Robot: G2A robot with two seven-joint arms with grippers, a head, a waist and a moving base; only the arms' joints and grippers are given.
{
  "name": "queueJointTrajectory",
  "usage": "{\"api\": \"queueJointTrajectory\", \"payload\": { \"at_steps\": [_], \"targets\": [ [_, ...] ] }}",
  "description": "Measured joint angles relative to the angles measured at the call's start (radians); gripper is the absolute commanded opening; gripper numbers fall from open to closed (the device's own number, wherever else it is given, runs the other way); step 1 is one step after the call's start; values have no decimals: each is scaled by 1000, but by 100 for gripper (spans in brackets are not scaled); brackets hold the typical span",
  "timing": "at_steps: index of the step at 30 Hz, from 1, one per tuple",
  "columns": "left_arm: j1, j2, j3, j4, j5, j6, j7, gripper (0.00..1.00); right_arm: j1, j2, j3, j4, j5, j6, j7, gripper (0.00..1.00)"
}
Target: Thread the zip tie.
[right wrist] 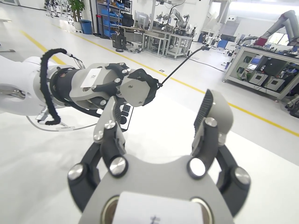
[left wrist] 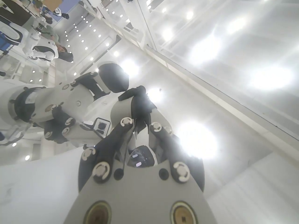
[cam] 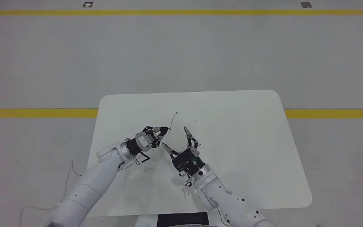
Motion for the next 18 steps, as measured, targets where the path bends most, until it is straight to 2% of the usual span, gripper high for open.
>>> {"api": "queueJointTrajectory", "payload": {
  "at_steps": [13, 18],
  "targets": [
    [0, 0, 0, 0, 0, 0, 0, 0, 8, 0, -20, 4, 0, 20, 17, 33],
    [0, 0, 0, 0, 0, 0, 0, 0, 14, -4, -21, 4, 0, 24, 21, 27]
  ]
}}
